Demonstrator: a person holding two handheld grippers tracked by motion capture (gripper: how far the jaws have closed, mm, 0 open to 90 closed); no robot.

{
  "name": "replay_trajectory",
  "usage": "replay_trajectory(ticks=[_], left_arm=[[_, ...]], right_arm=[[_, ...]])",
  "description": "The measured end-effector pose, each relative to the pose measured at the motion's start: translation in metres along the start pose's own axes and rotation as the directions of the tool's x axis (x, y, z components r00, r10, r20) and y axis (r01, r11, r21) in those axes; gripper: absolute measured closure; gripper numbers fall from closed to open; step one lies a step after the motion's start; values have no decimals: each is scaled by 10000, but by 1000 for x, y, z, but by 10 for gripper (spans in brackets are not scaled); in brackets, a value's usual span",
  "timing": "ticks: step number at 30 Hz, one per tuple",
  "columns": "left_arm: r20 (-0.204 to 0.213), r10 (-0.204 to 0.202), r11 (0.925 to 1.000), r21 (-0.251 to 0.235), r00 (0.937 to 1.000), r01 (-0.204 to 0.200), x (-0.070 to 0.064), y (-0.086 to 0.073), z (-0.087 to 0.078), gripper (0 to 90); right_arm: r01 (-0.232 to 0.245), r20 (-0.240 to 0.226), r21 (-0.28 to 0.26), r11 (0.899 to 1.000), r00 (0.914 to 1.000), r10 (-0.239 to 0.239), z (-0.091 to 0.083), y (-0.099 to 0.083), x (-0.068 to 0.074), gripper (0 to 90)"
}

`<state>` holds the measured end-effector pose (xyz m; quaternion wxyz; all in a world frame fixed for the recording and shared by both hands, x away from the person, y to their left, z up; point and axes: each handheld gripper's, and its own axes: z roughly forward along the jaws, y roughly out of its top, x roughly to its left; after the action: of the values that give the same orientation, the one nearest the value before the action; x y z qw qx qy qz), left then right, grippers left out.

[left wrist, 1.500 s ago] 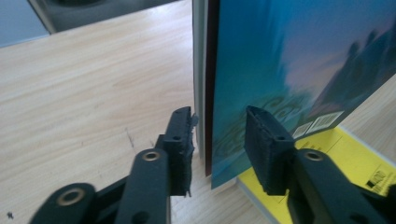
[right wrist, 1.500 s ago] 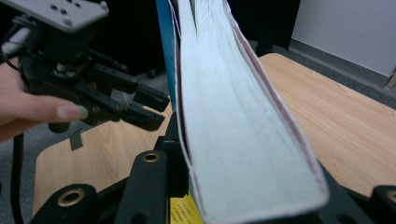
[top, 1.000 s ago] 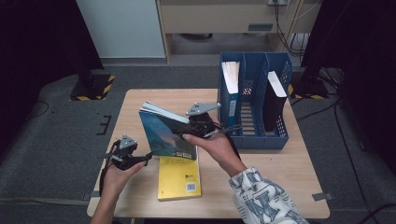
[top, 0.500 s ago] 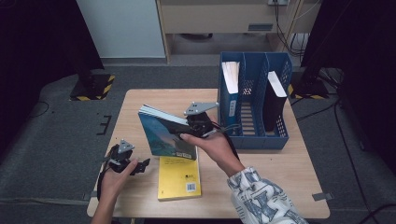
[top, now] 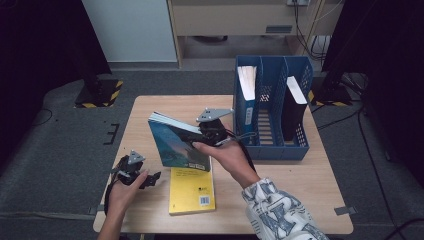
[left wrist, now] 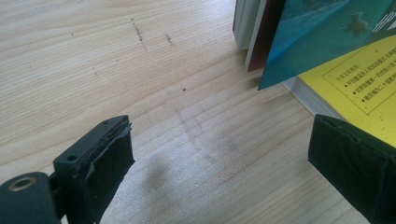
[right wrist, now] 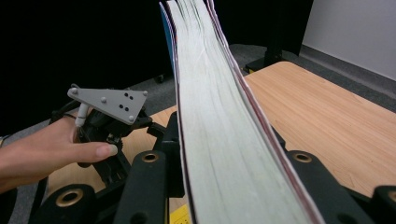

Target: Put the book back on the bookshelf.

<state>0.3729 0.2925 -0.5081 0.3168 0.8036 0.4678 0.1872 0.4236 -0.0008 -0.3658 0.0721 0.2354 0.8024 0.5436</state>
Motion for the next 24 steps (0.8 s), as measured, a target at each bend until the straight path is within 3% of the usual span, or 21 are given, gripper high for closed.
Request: replay_trajectory(ticks=[11, 24], left_arm=[[18, 15, 10000, 10, 10000, -15, 0, 0, 0, 60], [24, -29, 10000, 11, 10000, 29, 1, -1, 0, 61]], right_arm=[[28, -75, -1, 10000, 10000, -28, 3, -1, 0, 673], [28, 189, -44, 10000, 9998, -27, 3, 0, -4, 714]])
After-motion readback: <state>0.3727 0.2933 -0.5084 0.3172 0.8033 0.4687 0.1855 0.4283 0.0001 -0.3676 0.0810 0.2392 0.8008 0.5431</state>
